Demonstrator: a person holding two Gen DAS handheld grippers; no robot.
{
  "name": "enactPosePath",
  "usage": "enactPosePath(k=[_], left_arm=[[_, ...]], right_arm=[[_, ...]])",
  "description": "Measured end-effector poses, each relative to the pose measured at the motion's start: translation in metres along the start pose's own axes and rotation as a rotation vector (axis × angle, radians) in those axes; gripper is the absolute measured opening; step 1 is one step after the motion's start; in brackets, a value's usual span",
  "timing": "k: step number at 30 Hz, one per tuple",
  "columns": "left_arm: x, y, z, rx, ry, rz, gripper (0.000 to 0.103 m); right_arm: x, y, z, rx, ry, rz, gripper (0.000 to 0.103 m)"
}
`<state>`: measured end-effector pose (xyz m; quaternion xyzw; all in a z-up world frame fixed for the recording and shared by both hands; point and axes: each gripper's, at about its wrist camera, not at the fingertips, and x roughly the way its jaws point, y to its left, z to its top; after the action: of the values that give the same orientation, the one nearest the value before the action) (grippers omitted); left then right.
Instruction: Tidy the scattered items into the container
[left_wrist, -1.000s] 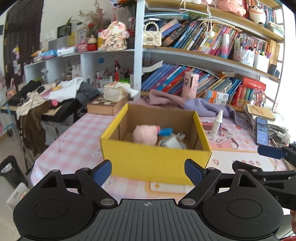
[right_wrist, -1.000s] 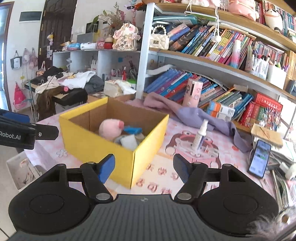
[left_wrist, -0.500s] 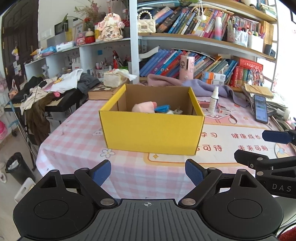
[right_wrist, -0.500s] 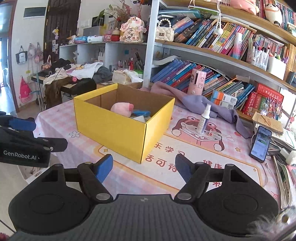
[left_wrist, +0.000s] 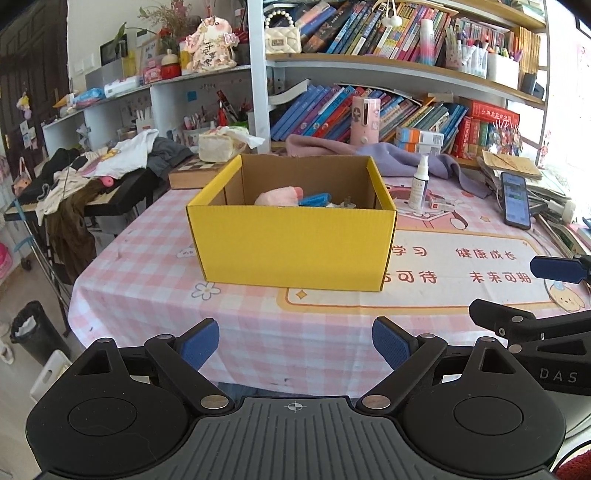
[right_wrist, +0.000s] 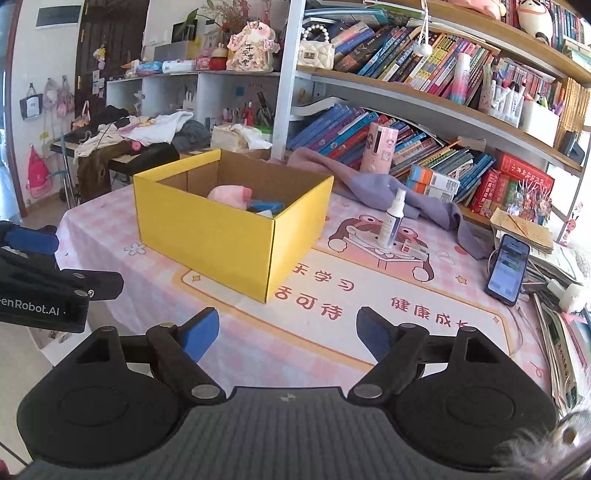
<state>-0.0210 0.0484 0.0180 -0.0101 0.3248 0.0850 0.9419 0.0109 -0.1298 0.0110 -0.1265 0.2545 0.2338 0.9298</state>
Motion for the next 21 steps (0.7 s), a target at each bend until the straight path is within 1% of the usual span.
enactPosePath(k=[7,11,15,21], left_arm=[[-0.002,0.0,0.001,0.007,0.004,0.013,0.093],[-0.002,0.0,0.001,0.0,0.005,0.019,0.093],[0.002,-0.003,0.001,0.001,0.011,0.01,0.093],[0.014,-0.02,0.004,0.04,0.025,-0.051,0.093]], right_arm=[[0.001,0.002,0.002,-0.002,-0.001,0.031,0.085],[0.005,0.002,0.004,-0.019,0.014,0.05,0.085],[0.006,-0.004,0.003,-0.046,0.005,0.025,0.085],[0.008,-0.018,-0.004,-0.002,0.034,-0.032,0.085]])
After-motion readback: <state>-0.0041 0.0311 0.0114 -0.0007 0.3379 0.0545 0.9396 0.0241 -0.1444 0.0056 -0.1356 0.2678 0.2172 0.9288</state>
